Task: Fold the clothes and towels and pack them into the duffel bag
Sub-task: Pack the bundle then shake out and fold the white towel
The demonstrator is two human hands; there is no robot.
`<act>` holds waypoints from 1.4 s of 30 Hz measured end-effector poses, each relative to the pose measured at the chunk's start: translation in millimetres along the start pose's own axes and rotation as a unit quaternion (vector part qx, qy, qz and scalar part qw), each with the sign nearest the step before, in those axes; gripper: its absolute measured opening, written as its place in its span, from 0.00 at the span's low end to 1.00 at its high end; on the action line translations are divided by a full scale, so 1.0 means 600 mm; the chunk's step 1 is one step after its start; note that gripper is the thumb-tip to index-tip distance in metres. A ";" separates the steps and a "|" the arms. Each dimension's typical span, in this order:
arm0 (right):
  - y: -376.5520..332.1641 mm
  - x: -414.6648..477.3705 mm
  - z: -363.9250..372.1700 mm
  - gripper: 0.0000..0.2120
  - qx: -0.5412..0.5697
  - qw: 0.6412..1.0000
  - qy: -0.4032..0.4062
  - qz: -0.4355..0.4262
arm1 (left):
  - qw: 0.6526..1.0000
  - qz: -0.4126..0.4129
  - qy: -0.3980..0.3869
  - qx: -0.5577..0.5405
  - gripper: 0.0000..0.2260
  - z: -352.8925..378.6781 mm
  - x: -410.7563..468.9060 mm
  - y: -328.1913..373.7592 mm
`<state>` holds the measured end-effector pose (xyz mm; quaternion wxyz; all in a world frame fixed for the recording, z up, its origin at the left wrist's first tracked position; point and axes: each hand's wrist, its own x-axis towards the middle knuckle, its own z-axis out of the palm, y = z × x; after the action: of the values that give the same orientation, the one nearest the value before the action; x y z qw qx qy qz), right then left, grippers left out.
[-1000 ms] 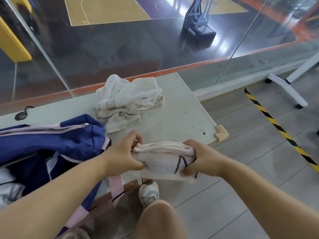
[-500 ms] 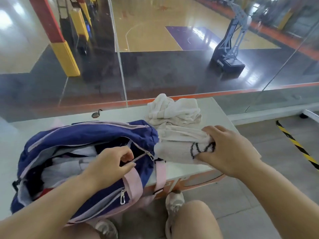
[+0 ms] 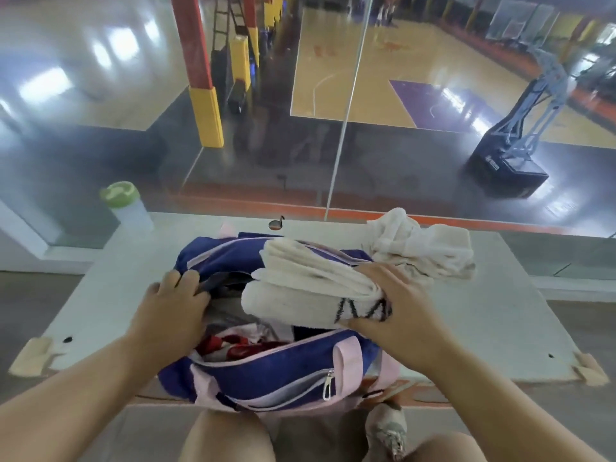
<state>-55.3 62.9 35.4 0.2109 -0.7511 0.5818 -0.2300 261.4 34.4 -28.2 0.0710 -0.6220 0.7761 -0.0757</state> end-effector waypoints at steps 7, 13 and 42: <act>-0.006 0.036 0.085 0.23 -0.040 0.992 -0.096 -0.074 | 0.970 -0.077 -0.153 -0.174 0.29 -0.026 0.001 -0.033; -0.030 0.081 0.147 0.27 -0.016 0.989 -0.117 -0.085 | 0.971 -0.037 -0.117 -0.205 0.26 -0.029 0.014 -0.043; -0.111 0.155 0.267 0.43 -0.294 0.889 -0.346 -0.059 | 0.937 -0.048 -0.058 -0.340 0.32 -0.020 0.010 -0.028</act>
<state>111.1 -3.9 -45.1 0.1542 -0.8436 0.4678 0.2137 273.9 25.4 -12.9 -0.1037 -0.6489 0.7192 0.2255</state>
